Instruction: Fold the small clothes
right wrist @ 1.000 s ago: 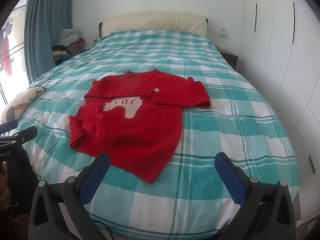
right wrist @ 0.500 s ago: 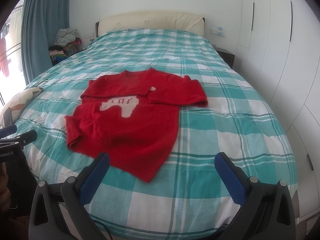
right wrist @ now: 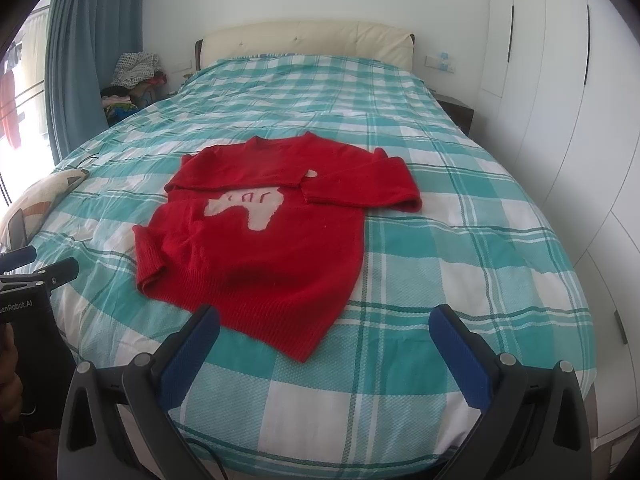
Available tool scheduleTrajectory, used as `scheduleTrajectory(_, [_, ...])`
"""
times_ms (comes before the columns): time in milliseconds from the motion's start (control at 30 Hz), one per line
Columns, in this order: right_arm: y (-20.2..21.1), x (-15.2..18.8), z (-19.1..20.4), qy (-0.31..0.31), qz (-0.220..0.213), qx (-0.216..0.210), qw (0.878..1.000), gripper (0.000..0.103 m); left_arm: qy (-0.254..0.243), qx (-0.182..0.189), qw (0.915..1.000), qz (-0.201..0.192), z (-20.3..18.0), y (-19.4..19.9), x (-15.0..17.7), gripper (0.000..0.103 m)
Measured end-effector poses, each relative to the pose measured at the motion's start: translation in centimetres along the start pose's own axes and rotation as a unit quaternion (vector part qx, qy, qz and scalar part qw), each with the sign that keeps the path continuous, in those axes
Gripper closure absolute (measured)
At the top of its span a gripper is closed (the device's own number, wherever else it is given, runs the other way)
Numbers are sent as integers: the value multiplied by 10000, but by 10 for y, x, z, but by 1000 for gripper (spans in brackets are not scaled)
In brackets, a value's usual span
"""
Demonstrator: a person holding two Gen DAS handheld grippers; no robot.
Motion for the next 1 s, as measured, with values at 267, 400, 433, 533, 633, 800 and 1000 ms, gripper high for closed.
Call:
scheduleTrajectory(267, [-2,2,0,0,27,-6,10000,0,4,-6,10000,2,0,0,0,0])
scheduleTrajectory(400, [-2,2,0,8,45,-11,10000,0,-1,-2,10000,5,0,0,0,0])
scheduleTrajectory(433, [-2,2,0,7,47,-6,10000,0,-1,-2,10000,4,-1,0,0,0])
scheduleTrajectory(533, [-4,3,0,0,66,-8,10000,0,1,-4,10000,7,-1,0,0,0])
scheduleTrajectory(633, [-4,3,0,5,66,-6,10000,0,-2,-12,10000,9,-1,0,0,0])
scheduleTrajectory(800, [-5,4,1,9,81,-16,10000,0,-2,-10,10000,15,-1,0,0,0])
scheduleTrajectory(1000, [-7,5,1,21,128,-25,9999,0,-6,-16,10000,20,-1,0,0,0])
Point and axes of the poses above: each gripper's, at about its wrist camera, not at the fingertips, and y roughly against the way its jaws point, z to its left, x to its underside, the point moved 1 cm from there along -y, roughly the way its jaws point, and after that the axes turned 2 degrees about -y, right-handed, at the moved point
